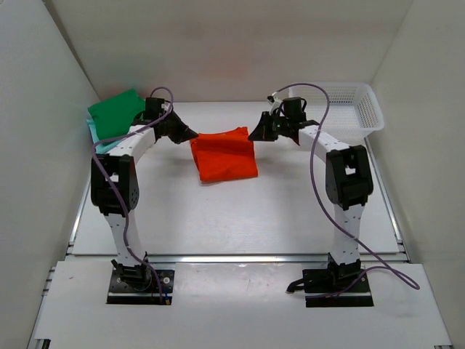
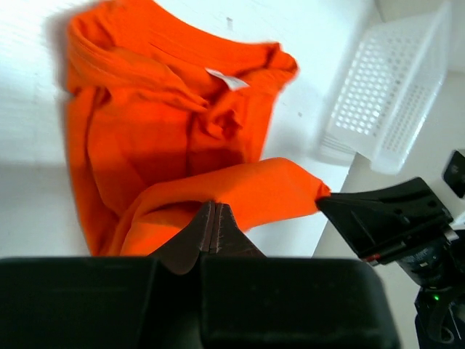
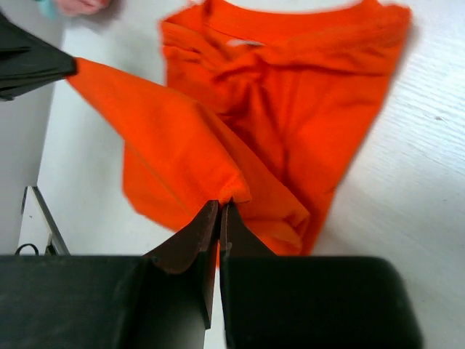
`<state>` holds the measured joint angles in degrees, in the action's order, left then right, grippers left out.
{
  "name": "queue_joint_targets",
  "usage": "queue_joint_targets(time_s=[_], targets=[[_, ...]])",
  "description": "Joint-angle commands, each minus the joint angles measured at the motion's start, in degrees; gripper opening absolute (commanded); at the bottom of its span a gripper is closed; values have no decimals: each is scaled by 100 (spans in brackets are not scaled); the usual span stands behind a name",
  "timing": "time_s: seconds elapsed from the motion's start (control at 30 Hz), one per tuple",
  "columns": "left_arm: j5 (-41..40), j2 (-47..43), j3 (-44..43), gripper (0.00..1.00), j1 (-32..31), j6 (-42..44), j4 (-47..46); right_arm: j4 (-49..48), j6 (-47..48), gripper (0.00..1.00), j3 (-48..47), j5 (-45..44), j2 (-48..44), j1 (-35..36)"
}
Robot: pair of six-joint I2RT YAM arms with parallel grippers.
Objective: Fold and stack the t-shirts
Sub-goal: Fold the long partially folded tshirt into a neat square
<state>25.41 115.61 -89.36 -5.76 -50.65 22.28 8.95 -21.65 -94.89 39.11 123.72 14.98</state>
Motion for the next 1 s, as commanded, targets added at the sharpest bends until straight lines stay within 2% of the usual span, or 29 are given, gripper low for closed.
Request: queue_joint_targets(time_s=[0.0, 0.47, 0.57, 0.73, 0.97], targets=[[104, -803, 321, 0, -39, 275, 74, -824, 73, 0, 706, 35, -1128, 66], [166, -3395, 3213, 0, -303, 126, -348, -1097, 152, 0, 3519, -185, -3801, 602], [-88, -3966, 3512, 0, -373, 240, -23, -1097, 82, 0, 4099, -255, -4346, 777], [-45, -4739, 3952, 0, -610, 135, 214, -991, -85, 0, 4821, -342, -5058, 988], [148, -5733, 4567, 0, -874, -383, 329, -737, -278, 0, 5147, -282, -5586, 1139]])
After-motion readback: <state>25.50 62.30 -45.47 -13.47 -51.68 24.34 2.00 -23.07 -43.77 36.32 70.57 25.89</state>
